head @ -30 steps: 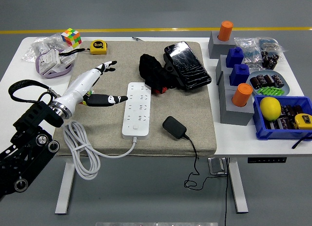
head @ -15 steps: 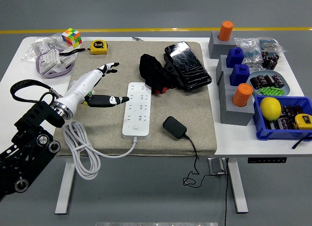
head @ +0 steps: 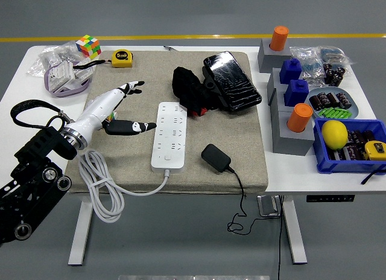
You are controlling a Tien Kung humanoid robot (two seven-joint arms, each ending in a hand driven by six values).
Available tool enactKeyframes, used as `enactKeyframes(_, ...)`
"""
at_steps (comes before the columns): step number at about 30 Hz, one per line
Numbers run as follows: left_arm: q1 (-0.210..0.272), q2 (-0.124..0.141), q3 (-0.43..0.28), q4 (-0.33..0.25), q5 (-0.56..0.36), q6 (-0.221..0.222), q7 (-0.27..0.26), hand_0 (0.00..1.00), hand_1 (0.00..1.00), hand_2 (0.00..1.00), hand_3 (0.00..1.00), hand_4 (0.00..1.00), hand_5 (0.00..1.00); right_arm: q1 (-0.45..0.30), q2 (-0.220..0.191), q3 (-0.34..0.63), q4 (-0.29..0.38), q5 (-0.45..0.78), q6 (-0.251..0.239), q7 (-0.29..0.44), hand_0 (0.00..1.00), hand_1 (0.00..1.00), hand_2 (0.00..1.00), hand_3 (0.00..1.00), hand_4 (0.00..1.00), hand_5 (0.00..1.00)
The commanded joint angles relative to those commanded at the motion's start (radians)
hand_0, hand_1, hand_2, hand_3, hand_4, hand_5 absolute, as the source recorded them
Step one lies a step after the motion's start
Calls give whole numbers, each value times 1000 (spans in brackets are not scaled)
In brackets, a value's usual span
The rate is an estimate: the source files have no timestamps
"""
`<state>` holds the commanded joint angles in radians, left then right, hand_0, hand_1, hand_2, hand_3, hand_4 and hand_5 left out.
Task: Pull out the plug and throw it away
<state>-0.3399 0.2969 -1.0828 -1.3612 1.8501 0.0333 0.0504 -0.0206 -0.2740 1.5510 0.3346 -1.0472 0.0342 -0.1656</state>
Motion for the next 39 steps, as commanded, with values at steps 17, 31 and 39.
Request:
enactKeyframes(17,2,-8,4,2,-3,-14,8,795,884,868,949,972,451,1,6,12,-3,-4,-4,4,569,644,668,561,960,452)
enactKeyframes(31,-4,-2,0,1,-2,-17,10,792,881,867,951,972,452,4,7,14,-5,-7,2,4,568,644,668,560,959,451)
enactKeyframes(39,-7,-4,-2,0,-5,-18,9,791,879,866,952,973,454,3,4,8,-4,-5,1,4,568,645,668,560,959,451)
